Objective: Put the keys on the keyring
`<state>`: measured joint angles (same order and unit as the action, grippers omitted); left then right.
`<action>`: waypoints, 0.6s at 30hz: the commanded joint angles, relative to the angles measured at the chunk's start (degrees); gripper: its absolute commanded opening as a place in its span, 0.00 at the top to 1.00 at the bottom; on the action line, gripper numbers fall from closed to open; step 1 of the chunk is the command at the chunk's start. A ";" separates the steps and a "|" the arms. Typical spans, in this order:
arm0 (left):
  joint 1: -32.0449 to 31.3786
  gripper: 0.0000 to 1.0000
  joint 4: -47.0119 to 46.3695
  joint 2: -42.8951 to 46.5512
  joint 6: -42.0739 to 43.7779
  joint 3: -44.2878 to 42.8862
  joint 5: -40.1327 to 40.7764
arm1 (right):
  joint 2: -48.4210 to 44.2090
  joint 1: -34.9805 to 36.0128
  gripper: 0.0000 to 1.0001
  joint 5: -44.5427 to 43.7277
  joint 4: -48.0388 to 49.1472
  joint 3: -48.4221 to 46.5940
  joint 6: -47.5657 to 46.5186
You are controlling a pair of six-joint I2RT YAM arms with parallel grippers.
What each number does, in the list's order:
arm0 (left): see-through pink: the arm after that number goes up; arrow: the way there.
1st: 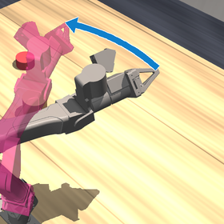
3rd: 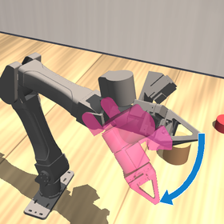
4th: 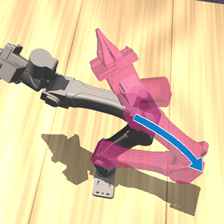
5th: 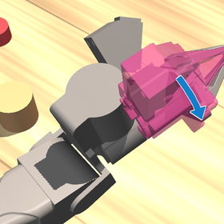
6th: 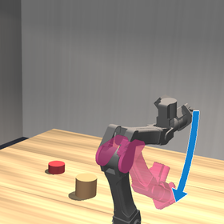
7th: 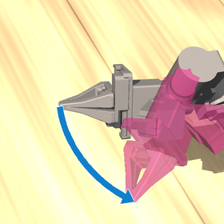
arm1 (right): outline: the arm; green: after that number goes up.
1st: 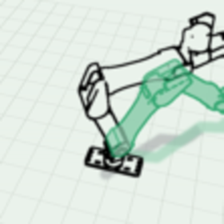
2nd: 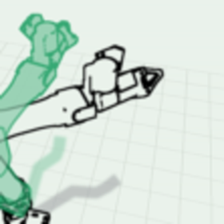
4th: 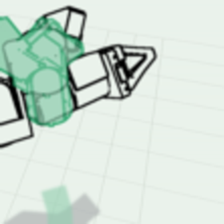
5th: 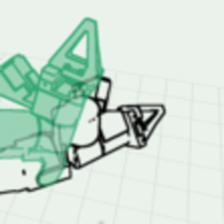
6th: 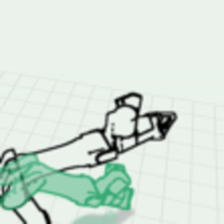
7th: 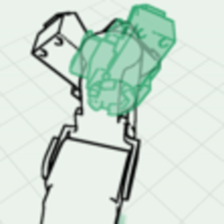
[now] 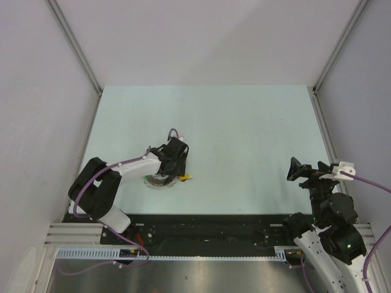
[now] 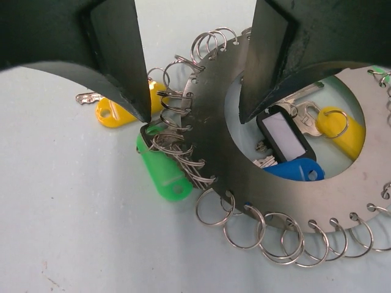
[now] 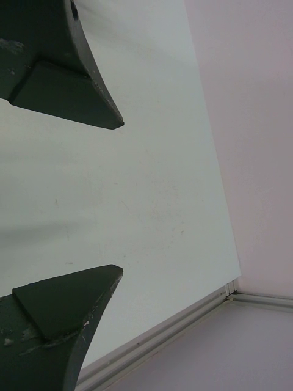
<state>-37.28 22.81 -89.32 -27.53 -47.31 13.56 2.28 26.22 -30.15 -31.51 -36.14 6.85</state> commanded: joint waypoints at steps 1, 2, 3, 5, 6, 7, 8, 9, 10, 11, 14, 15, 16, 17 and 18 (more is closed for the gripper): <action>-0.69 0.37 0.57 -1.73 1.07 -1.91 -0.03 | -0.61 0.33 0.00 -0.87 0.92 -1.39 -0.26; -0.95 0.39 0.66 -1.91 1.16 -1.91 -0.20 | -0.61 0.33 0.00 -0.96 0.92 -1.30 -0.26; -1.13 0.39 0.66 -2.09 1.25 -1.91 -0.46 | -0.61 0.33 0.00 -1.05 0.92 -1.39 -0.43; -1.13 0.40 0.31 -2.53 1.42 -1.91 -1.69 | -0.61 0.41 0.00 -1.05 0.92 -1.30 -0.26; -1.22 0.40 0.31 -2.88 1.51 -1.91 -2.04 | -0.61 0.33 0.00 -1.05 0.92 -1.30 -0.35; -1.13 0.39 0.39 -3.31 1.51 -2.00 -2.22 | -0.61 0.33 0.00 -1.05 1.01 -1.39 -0.26; -1.13 0.40 0.40 -3.58 1.77 -2.00 -2.49 | -0.53 0.41 0.00 -0.96 1.01 -1.30 -0.35; -1.13 0.40 0.31 -3.76 1.78 -2.00 -2.66 | -0.61 0.41 0.00 -0.96 0.83 -1.30 -0.26; -1.13 0.41 0.22 -4.19 1.78 -2.00 -2.66 | -0.61 0.33 0.00 -1.05 0.83 -1.39 -0.35; -1.13 0.43 0.22 -4.37 1.78 -2.08 -3.27 | -0.61 0.33 0.00 -0.96 0.83 -1.30 -0.35; -1.13 0.47 0.22 -4.46 1.86 -2.17 -4.16 | -0.61 0.41 0.00 -0.96 0.92 -1.30 -0.26; -1.13 0.48 0.31 -4.46 1.86 -2.17 -4.24 | -0.61 0.50 0.00 -0.96 0.92 -1.30 -0.35; -1.13 0.50 0.66 -4.11 1.86 -2.09 -4.07 | -0.61 0.41 0.01 -0.96 0.83 -1.39 -0.26; -1.22 0.51 0.92 -3.76 1.86 -2.17 -3.64 | -0.70 0.41 0.00 -0.96 0.83 -1.30 -0.26; -1.13 0.55 1.53 -3.41 1.78 -2.17 -2.50 | -0.62 0.41 0.00 -0.87 0.92 -1.30 -0.35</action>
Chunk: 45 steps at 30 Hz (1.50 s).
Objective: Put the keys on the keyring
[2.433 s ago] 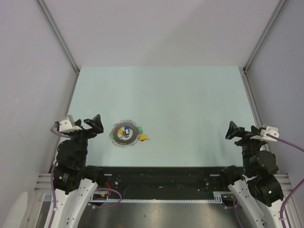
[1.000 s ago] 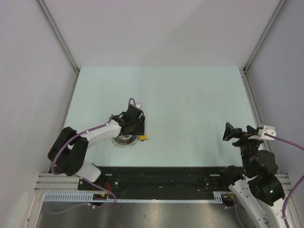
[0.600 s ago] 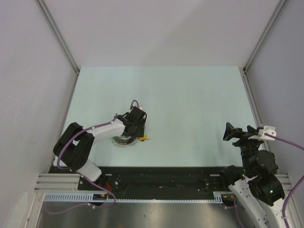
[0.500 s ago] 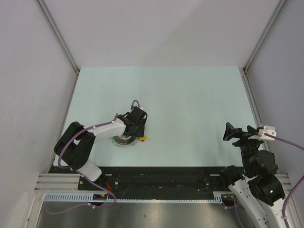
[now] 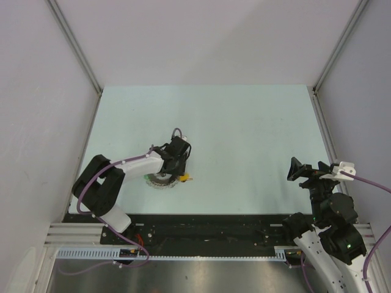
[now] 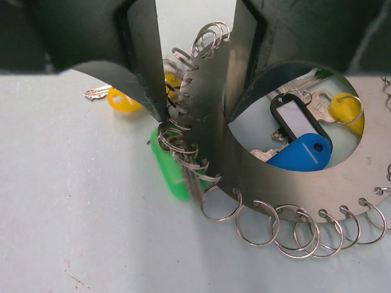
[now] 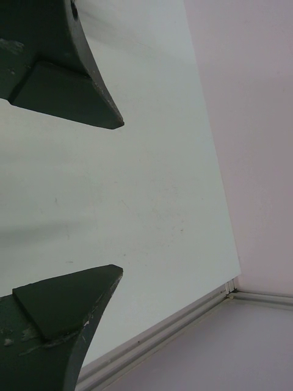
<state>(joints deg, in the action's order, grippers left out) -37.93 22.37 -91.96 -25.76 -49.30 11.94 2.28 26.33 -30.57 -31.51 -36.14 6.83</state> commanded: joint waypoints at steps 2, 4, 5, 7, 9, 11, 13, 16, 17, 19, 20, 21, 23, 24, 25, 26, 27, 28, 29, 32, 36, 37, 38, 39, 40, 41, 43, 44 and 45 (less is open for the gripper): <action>-0.48 0.60 2.68 0.72 -0.17 -0.18 0.61 | -0.61 0.30 0.00 -0.55 0.83 -1.39 -0.33; -0.48 0.68 4.43 1.96 -0.26 -0.53 2.72 | -0.61 0.39 0.00 -0.46 0.92 -1.30 -0.33; -0.48 0.71 4.96 3.09 -0.26 -0.80 3.34 | -0.53 0.31 0.00 -0.46 0.83 -1.39 -0.24; -0.48 0.76 6.80 4.16 -0.17 -1.76 5.36 | -0.61 0.30 0.00 -0.46 0.83 -1.30 -0.24; -0.48 0.80 8.38 5.64 0.01 -2.38 6.33 | -0.61 0.30 0.00 -0.37 0.92 -1.39 -0.33; -0.48 0.82 9.44 6.44 0.53 -3.78 7.30 | -0.61 0.39 0.00 -0.46 0.92 -1.39 -0.24; -0.56 0.86 10.76 7.50 1.23 -5.45 7.92 | -0.61 0.48 0.00 -0.55 0.83 -1.39 -0.33; -0.56 0.89 11.90 7.94 2.11 -8.09 8.88 | -0.61 0.39 0.00 -0.46 0.83 -1.39 -0.33; -0.56 0.89 11.99 7.85 2.20 -8.79 9.15 | -0.61 0.48 0.00 -0.63 0.83 -1.39 -0.33; -1.09 0.91 12.78 7.33 2.90 -11.16 9.59 | -0.61 0.39 0.00 -0.63 0.83 -1.30 -0.24; -1.35 0.91 12.87 7.06 3.08 -11.95 10.02 | -0.61 0.39 0.00 -0.63 0.83 -1.30 -0.15; -2.22 0.92 12.96 6.80 3.34 -13.70 10.03 | -0.61 0.39 0.00 -0.63 0.83 -1.30 -0.15; -3.46 0.92 12.96 5.40 3.87 -15.56 9.68 | -0.61 0.39 0.00 -0.55 0.83 -1.30 -0.15; -5.03 0.92 13.05 4.87 4.57 -17.65 9.50 | -0.61 0.39 0.00 -0.46 0.75 -1.30 -0.06; -6.09 0.92 13.14 4.08 4.92 -18.72 9.59 | -0.61 0.39 0.00 -0.55 0.75 -1.30 -0.15; -7.06 0.92 13.14 2.51 5.28 -19.86 9.76 | -0.61 0.39 0.00 -0.63 0.75 -1.30 -0.06; -9.33 0.92 13.05 1.53 6.41 -21.96 9.76 | -0.61 0.48 0.00 -0.63 0.83 -1.30 -0.06; -10.57 0.92 12.70 0.83 7.12 -22.85 9.50 | -0.61 0.31 0.00 -0.72 0.83 -1.30 -0.15; -11.63 0.92 11.48 -0.83 8.00 -23.64 9.07 | -0.61 0.39 0.00 -0.81 0.75 -1.39 -0.15; -16.02 0.92 9.10 -3.83 13.35 -26.11 6.26 | -0.61 0.39 0.00 -0.72 0.75 -1.30 -0.15; -20.94 0.91 7.43 -11.02 21.43 -28.22 2.04 | -0.61 0.30 0.00 -0.55 0.83 -1.39 -0.32; -21.48 0.91 6.82 -11.83 22.41 -27.96 0.12 | -0.61 0.30 0.00 -0.46 0.75 -1.30 -0.33; -21.83 0.91 5.33 -12.36 23.38 -27.70 -0.86 | -0.61 0.39 0.00 -0.28 0.75 -1.30 -0.33; -22.70 0.91 4.53 -12.97 25.47 -26.65 -1.83 | -0.61 0.22 0.00 -0.20 0.83 -1.39 -0.41; -23.15 0.91 3.74 -13.50 26.28 -26.12 -3.14 | -0.53 0.22 0.00 0.15 0.83 -1.30 -0.33; -23.59 0.90 2.78 -13.59 28.11 -25.50 -3.76 | -0.61 0.30 0.00 0.16 0.83 -1.39 -0.50; -24.91 0.88 2.50 -13.85 31.02 -24.01 -4.30 | -0.61 0.22 0.00 0.86 0.83 -1.30 -0.68; -25.17 0.87 2.59 -13.77 31.90 -23.57 -4.91 | -0.61 0.13 0.00 1.12 0.83 -1.30 -0.76; -25.52 0.86 2.59 -13.68 33.30 -22.61 -5.09 | -0.61 0.13 0.00 1.38 0.92 -1.30 -0.94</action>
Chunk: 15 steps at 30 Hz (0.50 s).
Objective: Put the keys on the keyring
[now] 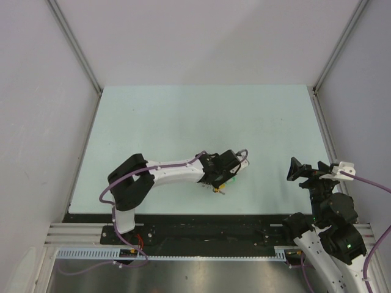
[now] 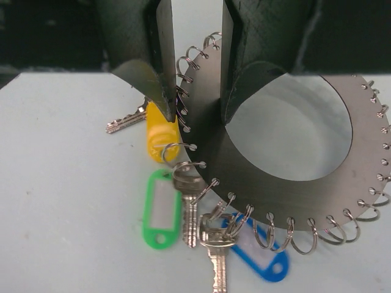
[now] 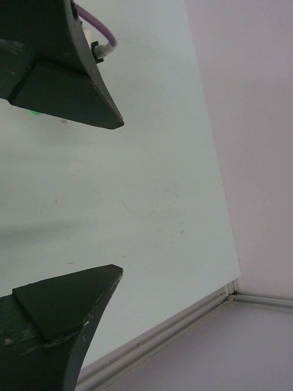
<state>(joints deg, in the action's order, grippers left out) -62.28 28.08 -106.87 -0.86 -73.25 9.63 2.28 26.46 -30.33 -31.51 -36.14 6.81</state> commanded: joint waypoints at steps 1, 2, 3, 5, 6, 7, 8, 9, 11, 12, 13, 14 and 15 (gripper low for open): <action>-1.18 0.85 -3.20 1.49 8.86 2.05 -2.95 | -0.61 0.00 0.00 1.67 1.01 -1.30 -1.09; -1.26 0.84 -3.64 2.27 9.30 2.67 -3.38 | -0.61 -0.18 0.00 2.02 1.10 -1.21 -1.27; -1.18 0.83 -3.90 2.98 10.08 4.07 -3.74 | -0.61 -0.27 0.00 2.29 1.10 -1.21 -1.53; -1.26 0.77 -5.04 4.90 10.88 6.35 -5.14 | -0.53 -0.35 0.00 3.17 1.27 -1.13 -1.62; -1.26 0.74 -5.48 5.53 11.40 6.98 -5.41 | -0.61 -0.44 0.00 3.43 1.27 -1.21 -1.71; -1.26 0.70 -6.10 6.14 11.41 7.51 -5.58 | -0.53 -0.53 0.00 4.13 1.36 -1.04 -1.97; -1.26 0.64 -6.45 7.36 11.32 8.38 -5.76 | -0.53 -0.53 0.00 4.66 1.45 -1.04 -2.24; -1.18 0.61 -6.89 7.90 11.06 8.74 -5.93 | -0.44 -0.53 0.00 5.27 1.62 -0.95 -2.50; -1.26 0.52 -8.73 9.91 9.75 9.62 -5.94 | -0.26 -0.62 0.00 7.29 2.41 -1.12 -3.64; -1.18 0.48 -9.26 10.80 9.13 9.88 -6.28 | -0.18 -0.70 0.00 7.82 2.68 -1.04 -3.91; -1.18 0.43 -10.92 11.76 8.43 10.32 -6.03 | 0.26 -0.71 0.00 9.48 2.85 -1.47 -4.26; -1.18 0.39 -11.81 12.82 6.77 11.54 -5.50 | 1.83 -0.71 0.00 10.19 2.68 -1.82 -4.35; -1.18 0.35 -12.77 15.44 5.88 12.08 -4.63 | 2.80 -0.71 0.00 11.94 2.42 -2.35 -4.35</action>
<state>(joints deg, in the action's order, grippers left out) -63.35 21.82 -99.37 7.49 -62.96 5.13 2.42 26.02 -24.05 -31.14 -36.14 4.36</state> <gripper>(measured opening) 0.587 0.994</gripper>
